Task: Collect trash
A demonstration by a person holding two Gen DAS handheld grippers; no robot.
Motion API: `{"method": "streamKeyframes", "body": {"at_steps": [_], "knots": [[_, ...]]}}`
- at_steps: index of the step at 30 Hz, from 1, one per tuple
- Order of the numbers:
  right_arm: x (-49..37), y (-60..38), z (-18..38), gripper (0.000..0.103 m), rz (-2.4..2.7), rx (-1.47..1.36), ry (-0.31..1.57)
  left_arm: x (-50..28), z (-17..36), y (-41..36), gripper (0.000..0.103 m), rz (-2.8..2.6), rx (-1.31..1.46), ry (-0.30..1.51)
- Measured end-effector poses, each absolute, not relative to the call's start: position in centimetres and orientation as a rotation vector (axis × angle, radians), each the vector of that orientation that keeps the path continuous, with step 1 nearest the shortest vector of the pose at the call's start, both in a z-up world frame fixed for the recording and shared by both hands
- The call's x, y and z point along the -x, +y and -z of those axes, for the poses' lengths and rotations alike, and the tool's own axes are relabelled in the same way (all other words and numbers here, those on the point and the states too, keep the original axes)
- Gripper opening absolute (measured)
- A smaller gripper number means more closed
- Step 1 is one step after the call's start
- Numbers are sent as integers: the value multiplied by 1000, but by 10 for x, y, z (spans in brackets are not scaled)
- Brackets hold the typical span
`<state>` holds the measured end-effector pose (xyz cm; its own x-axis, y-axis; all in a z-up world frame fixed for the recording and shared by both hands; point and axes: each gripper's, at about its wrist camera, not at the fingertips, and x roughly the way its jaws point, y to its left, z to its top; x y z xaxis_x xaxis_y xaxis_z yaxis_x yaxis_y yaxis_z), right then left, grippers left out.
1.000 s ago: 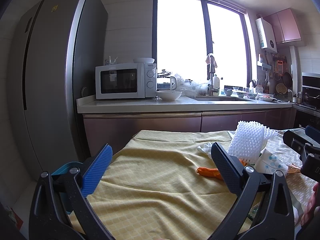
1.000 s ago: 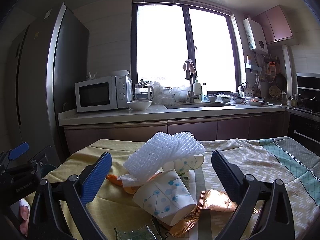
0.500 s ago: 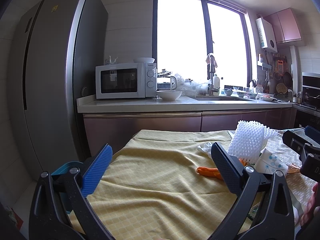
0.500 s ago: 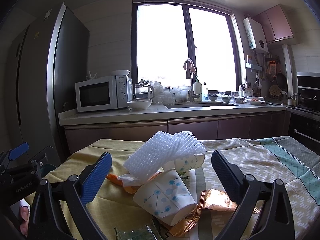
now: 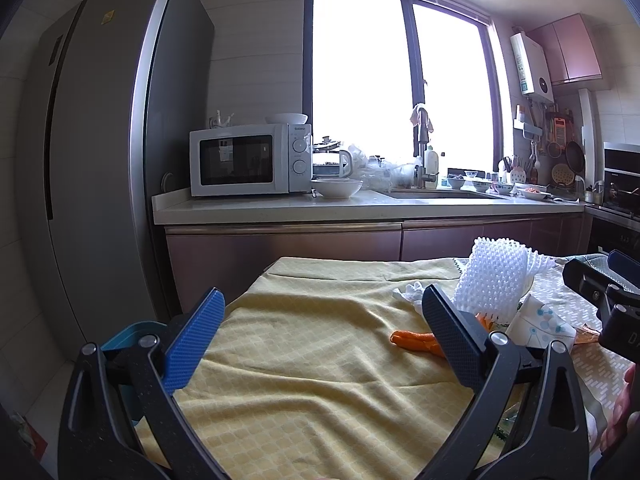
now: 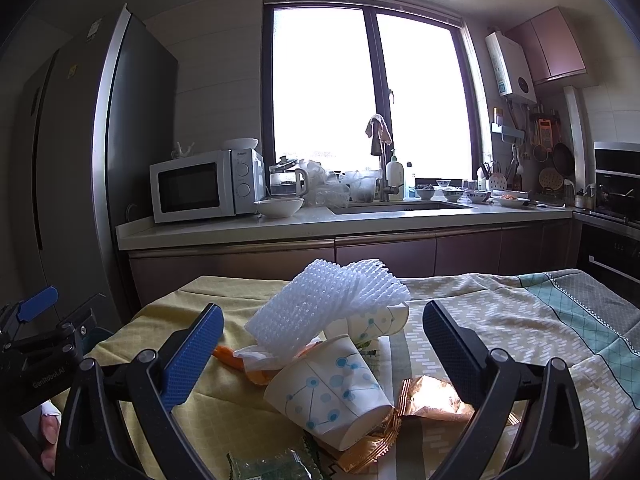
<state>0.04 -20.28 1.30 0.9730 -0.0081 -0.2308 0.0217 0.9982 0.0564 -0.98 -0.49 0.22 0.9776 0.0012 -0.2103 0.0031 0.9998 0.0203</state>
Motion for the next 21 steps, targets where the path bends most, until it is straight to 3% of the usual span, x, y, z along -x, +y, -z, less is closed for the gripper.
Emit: {"method": "streamKeyframes", "body": {"at_steps": [21], "knots": [[-2, -208, -10, 96, 4, -71, 248, 7, 3, -11, 97, 13, -29, 232]]}}
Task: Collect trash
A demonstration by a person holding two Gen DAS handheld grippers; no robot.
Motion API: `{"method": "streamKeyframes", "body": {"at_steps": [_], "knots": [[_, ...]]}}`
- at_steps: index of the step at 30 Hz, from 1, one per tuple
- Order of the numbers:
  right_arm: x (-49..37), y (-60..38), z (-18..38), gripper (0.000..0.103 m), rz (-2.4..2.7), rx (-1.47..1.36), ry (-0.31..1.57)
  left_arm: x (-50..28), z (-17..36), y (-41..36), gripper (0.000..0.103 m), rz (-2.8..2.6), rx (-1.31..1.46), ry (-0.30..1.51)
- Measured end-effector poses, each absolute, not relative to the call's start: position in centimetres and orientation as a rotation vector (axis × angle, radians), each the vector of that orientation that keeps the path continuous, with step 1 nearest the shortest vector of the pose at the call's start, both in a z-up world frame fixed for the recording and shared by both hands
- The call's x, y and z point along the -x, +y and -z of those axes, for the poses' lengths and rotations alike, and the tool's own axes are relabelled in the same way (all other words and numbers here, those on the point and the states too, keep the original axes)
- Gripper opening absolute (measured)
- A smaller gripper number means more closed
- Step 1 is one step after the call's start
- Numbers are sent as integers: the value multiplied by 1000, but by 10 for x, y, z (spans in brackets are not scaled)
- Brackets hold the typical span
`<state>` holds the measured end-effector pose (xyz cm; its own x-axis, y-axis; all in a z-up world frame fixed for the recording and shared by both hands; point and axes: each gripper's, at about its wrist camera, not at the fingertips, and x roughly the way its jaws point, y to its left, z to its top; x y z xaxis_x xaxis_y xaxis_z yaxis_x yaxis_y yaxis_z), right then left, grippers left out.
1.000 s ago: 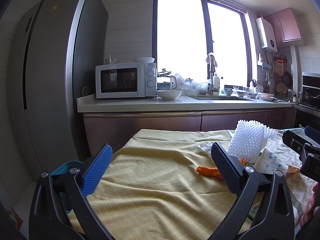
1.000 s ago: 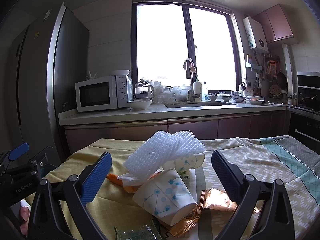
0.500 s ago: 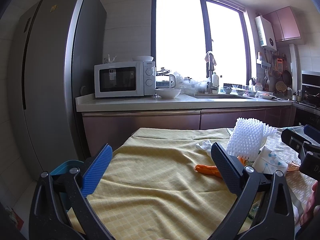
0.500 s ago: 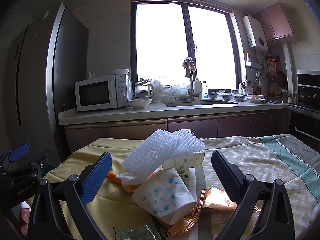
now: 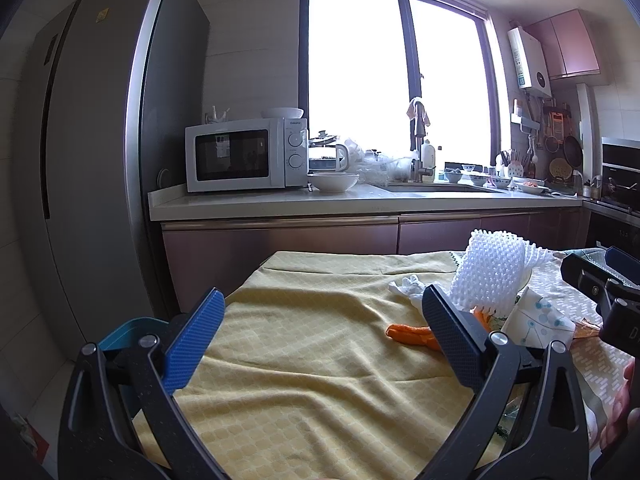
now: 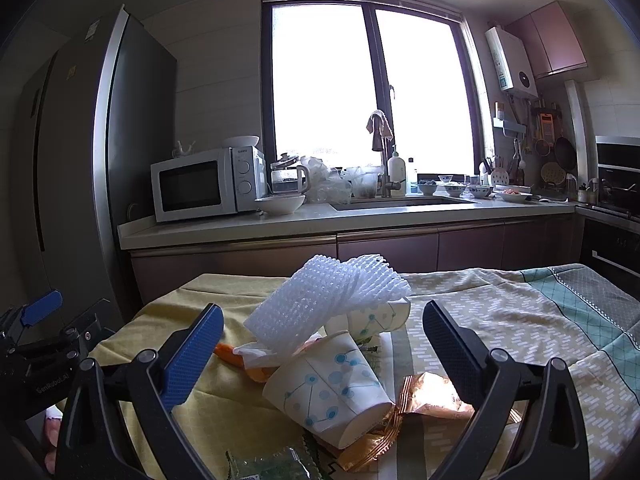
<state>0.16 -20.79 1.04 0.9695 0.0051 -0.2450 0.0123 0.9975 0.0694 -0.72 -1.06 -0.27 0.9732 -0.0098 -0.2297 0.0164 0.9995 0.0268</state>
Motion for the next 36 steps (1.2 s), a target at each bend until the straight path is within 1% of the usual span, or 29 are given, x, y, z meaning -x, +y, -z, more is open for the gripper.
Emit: {"method": "streamKeyframes", "body": {"at_steps": [6, 16, 24, 26, 28, 30, 32, 34, 35, 36], "knots": [[-4, -215, -8, 96, 5, -81, 267, 3, 7, -16, 97, 49, -35, 260], [-12, -244, 7, 96, 3, -137, 350, -5, 20, -40, 97, 187, -67, 331], [-21, -249, 30, 96, -87, -174, 481, 0, 42, -75, 97, 507, -122, 436], [-26, -250, 36, 93, -120, -188, 516, 6, 49, -86, 97, 602, -152, 459], [-31, -249, 41, 92, -155, -194, 553, 11, 57, -99, 97, 660, -192, 468], [-34, -248, 45, 92, -167, -198, 573, 14, 65, -110, 95, 681, -230, 481], [-38, -249, 47, 87, -182, -201, 588, 15, 72, -120, 87, 705, -247, 507], [-39, -251, 49, 85, -195, -210, 599, 12, 77, -125, 83, 719, -250, 529], [-40, -251, 50, 82, -199, -214, 605, 10, 79, -127, 80, 722, -248, 541], [-41, -252, 51, 79, -205, -218, 611, 7, 82, -129, 73, 723, -246, 556]]}}
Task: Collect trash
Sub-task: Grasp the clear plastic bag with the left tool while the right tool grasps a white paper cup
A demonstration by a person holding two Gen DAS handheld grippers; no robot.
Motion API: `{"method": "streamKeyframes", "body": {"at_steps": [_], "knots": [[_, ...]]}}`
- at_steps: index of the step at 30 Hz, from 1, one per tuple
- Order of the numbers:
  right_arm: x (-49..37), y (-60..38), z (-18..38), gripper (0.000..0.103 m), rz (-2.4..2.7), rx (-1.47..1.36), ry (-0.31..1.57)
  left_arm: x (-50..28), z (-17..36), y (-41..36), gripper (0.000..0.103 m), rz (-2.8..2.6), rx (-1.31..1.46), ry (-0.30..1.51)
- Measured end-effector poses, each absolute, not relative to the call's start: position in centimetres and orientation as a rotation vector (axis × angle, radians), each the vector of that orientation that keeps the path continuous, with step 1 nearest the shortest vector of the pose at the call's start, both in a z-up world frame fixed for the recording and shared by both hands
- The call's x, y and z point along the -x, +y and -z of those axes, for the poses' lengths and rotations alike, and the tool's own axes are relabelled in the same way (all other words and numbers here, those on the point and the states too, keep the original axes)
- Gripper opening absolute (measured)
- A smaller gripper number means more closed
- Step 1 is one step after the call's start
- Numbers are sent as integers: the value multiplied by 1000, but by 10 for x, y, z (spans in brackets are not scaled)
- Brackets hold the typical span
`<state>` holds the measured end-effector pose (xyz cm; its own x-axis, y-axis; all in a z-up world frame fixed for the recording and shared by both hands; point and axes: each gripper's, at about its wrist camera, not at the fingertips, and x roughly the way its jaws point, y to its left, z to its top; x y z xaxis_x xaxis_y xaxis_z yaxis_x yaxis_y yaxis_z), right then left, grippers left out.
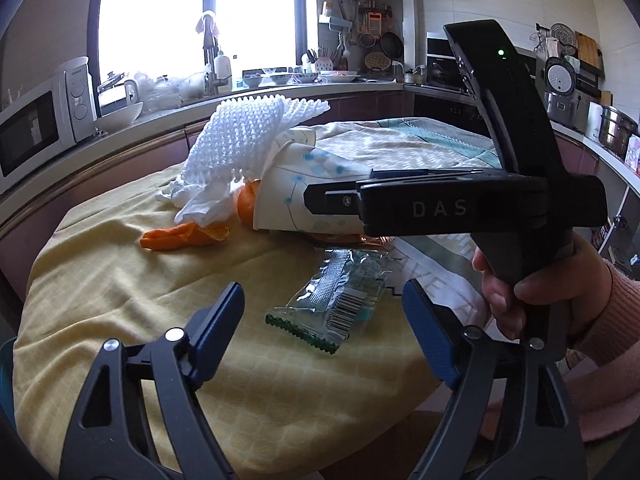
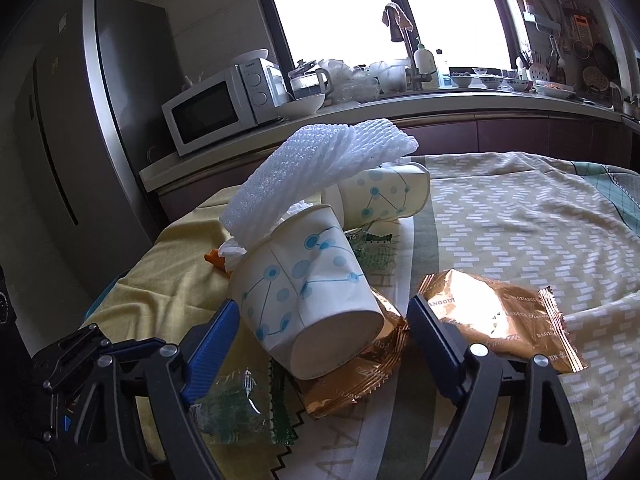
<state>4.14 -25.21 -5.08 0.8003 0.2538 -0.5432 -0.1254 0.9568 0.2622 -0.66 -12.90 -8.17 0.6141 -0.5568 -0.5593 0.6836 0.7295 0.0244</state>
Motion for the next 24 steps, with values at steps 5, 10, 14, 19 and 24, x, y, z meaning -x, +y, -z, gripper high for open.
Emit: {"method": "streamKeyframes", "body": {"at_steps": [5, 10, 14, 19, 24], "knots": [[-41, -257, 53, 59, -230, -249, 623, -9, 87, -122, 32, 736, -215, 634], [-37, -261, 50, 48, -250, -271, 609, -8, 84, -111, 21, 729, -205, 621], [-33, -261, 45, 47, -261, -269, 596, -3, 78, -98, 14, 705, -198, 601], [-24, -257, 33, 47, -297, -263, 578, 8, 65, -73, 14, 662, -179, 565], [-17, -242, 23, 47, -349, -237, 579, 13, 56, -38, 14, 583, -150, 546]]}}
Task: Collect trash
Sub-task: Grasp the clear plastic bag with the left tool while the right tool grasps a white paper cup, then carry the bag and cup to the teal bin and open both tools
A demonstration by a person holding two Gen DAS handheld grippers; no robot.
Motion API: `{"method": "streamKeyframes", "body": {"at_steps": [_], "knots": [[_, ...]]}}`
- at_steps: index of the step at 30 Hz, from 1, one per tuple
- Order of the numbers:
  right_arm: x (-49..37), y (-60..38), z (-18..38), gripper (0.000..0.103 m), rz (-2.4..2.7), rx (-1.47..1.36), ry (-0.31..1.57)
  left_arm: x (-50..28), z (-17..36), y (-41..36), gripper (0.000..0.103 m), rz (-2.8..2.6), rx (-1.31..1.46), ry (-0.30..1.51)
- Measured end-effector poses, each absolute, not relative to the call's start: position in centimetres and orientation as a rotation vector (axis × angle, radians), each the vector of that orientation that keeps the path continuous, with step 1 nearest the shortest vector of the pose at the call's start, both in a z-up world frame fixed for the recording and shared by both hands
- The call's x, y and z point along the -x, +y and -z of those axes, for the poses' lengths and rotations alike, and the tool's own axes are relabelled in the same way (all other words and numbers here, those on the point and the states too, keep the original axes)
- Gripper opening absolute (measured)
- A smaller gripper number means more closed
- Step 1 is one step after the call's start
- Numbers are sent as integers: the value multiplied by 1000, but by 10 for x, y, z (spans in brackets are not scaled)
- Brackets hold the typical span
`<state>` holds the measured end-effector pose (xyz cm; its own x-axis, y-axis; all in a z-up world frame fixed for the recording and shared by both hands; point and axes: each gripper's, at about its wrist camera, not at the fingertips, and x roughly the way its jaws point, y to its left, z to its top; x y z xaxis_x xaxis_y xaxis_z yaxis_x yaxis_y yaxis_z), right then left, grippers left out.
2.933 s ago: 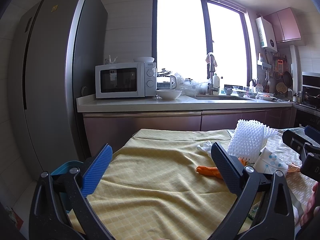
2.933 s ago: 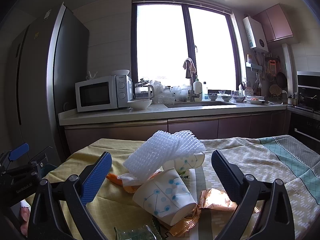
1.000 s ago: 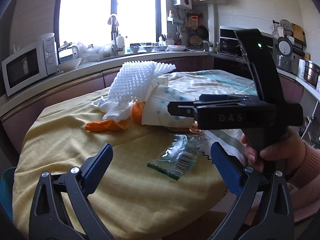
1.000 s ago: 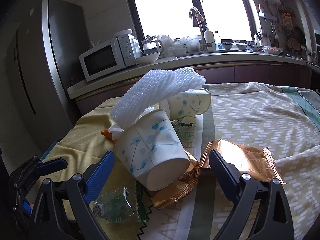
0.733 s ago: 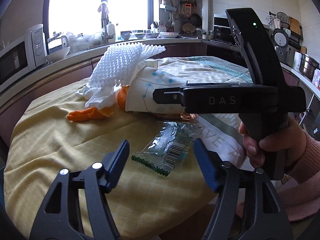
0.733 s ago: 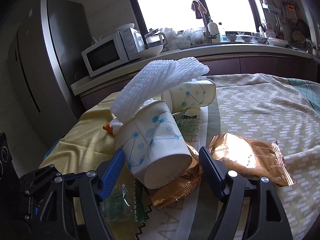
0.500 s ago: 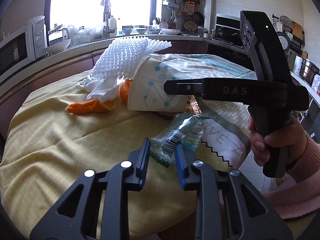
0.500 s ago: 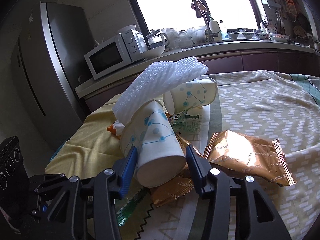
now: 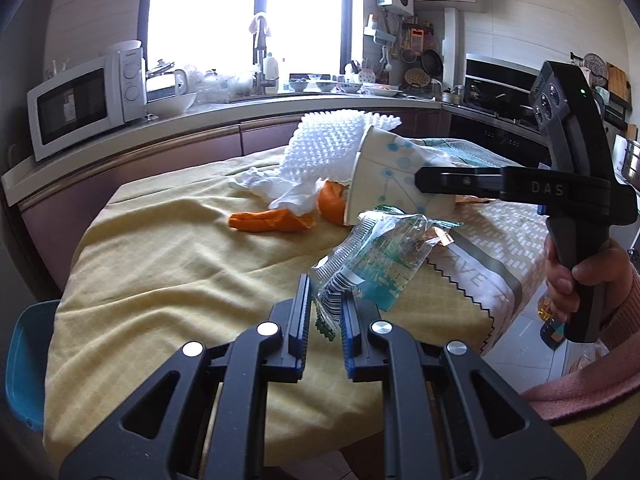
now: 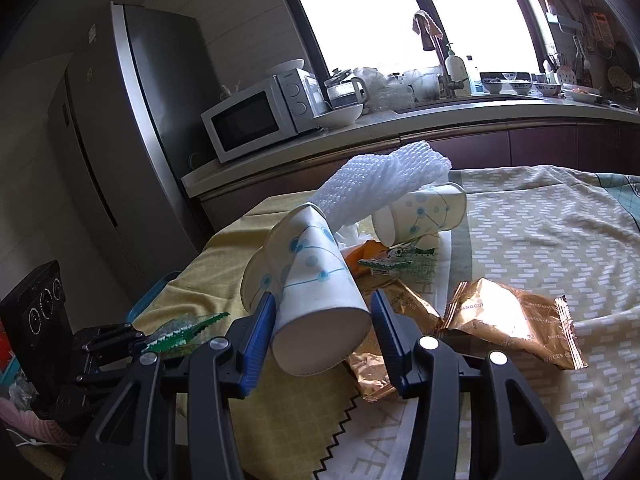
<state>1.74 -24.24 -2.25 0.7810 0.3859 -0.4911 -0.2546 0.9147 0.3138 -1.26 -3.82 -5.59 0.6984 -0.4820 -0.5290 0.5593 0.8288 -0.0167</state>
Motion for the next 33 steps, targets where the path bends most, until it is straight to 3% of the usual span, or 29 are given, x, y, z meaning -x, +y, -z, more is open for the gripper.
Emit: {"method": "streamKeyframes", "body": {"at_steps": [19, 33], "knots": [[-89, -89, 8, 47, -703, -131, 675, 1, 30, 156, 14, 38, -51, 531], [-142, 35, 16, 47, -843, -11, 791, -66, 74, 257, 17, -196, -5, 687]]}}
